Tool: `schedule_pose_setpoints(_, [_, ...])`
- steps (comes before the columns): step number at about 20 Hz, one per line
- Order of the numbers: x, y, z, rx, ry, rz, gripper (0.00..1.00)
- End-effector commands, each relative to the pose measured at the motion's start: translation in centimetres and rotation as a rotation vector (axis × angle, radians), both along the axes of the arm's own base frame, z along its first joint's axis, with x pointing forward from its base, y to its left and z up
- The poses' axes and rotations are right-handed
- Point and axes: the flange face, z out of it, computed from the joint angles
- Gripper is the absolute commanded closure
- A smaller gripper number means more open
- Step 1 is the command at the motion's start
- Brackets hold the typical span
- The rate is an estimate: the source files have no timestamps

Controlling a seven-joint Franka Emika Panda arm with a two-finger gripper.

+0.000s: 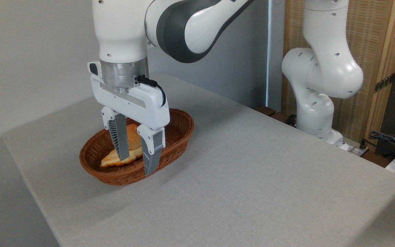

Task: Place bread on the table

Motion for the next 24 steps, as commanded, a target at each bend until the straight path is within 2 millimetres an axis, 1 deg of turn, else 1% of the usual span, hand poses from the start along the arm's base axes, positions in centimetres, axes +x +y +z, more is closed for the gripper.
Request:
schedule_pose_setpoints(1, [-0.1,0.3,0.2,0.016,-0.003,-0.014,0.00])
schedule_pose_setpoints(20, [-0.1,0.2,0.2,0.015,-0.003,-0.014,0.00])
schedule_pose_setpoints(22, [0.0,-0.5,-0.3,0.015,0.005,-0.024,0.00])
schedule_pose_setpoints(24, [0.0,-1.5,-0.3,0.000,-0.001,-0.034,0.00])
